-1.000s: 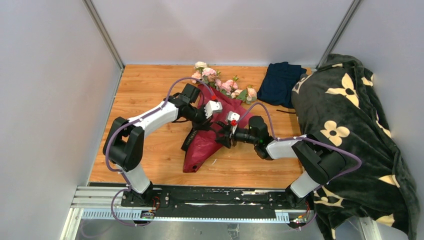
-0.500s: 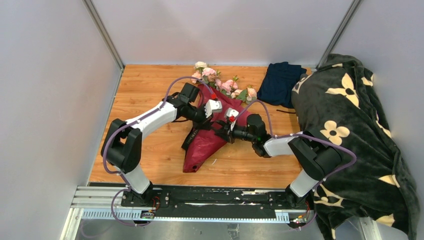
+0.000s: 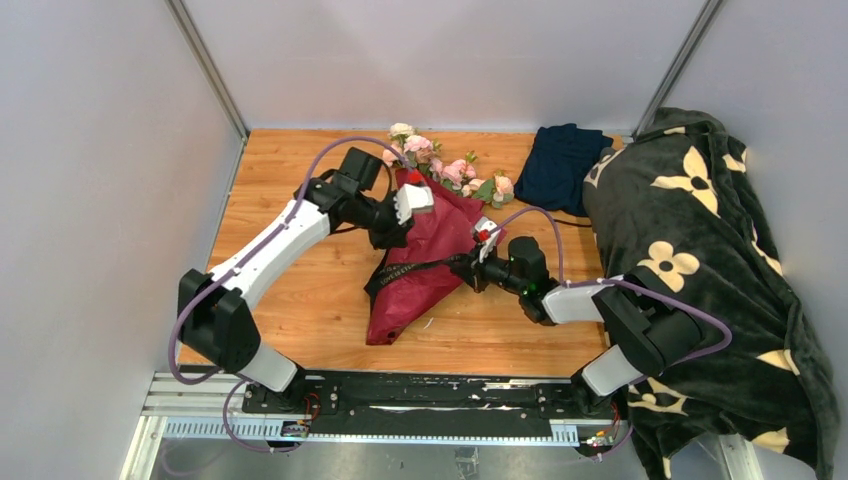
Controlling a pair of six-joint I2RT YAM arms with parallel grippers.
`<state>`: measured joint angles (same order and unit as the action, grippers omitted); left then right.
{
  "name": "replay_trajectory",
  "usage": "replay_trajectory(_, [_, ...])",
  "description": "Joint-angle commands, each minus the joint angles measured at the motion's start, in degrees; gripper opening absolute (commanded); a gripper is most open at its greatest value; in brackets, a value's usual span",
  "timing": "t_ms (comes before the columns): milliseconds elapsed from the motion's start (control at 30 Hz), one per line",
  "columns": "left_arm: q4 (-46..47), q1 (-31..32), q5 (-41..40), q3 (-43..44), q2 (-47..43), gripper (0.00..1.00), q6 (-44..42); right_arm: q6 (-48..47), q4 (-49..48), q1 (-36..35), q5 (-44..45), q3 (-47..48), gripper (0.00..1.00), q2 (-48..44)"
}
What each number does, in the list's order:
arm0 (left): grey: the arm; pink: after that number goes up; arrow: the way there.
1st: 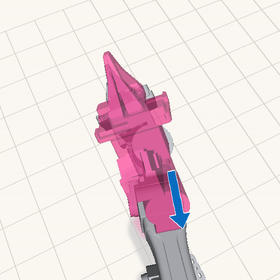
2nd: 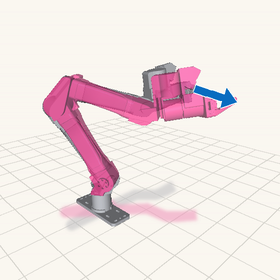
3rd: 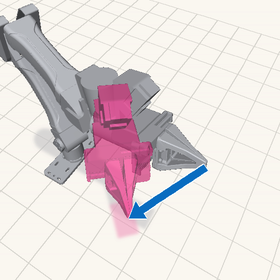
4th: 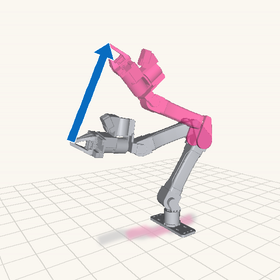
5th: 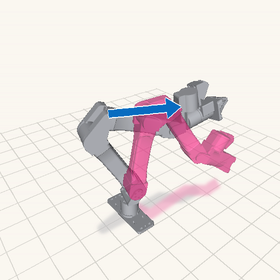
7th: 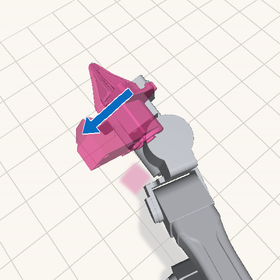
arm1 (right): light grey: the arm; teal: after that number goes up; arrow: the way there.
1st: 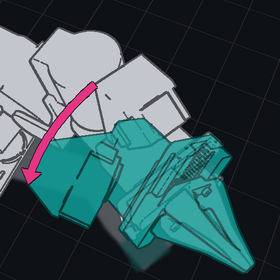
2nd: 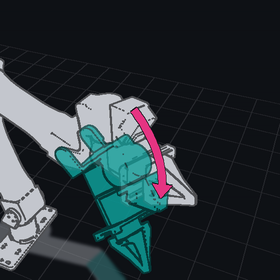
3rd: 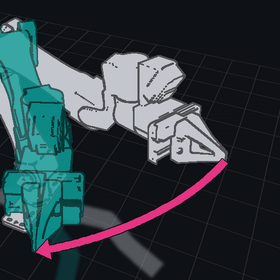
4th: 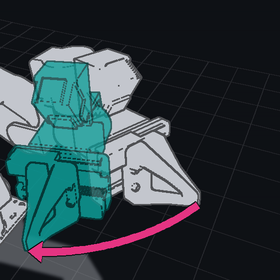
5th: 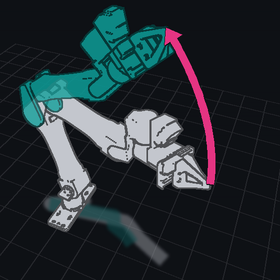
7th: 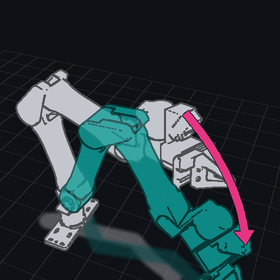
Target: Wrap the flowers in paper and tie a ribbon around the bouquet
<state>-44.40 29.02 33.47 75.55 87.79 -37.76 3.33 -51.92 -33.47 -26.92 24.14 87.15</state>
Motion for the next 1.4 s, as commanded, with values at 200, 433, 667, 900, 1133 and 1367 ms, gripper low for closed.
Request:
replay_trajectory(200, [5.36,-5.90,-11.99,-14.79,2.03,0.29,-7.84,2.30,2.05,0.38,-0.60,-1.73,0.00,-3.33])
replay_trajectory(433, [9.84,-5.90,-8.91,-19.10,-0.63,0.49,-7.98,2.47,4.68,0.24,-1.21,-1.15,0.00,-4.54])
replay_trajectory(667, [12.79,-5.90,-5.72,-19.37,1.24,0.42,-4.76,2.38,5.51,0.23,-1.38,-1.20,0.00,-5.54])
replay_trajectory(900, [12.37,-5.16,-5.36,-20.05,3.11,0.40,-4.56,2.53,6.72,0.24,-1.20,-0.56,0.00,-5.71])
replay_trajectory(1133, [14.62,-7.00,-6.79,-15.96,2.84,0.00,3.80,4.94,10.19,0.63,0.33,-0.08,0.00,-7.52])
replay_trajectory(1367, [22.88,-18.51,-16.60,-15.35,1.43,0.00,12.18,16.80,12.91,6.62,1.65,-6.21,0.00,-16.18])
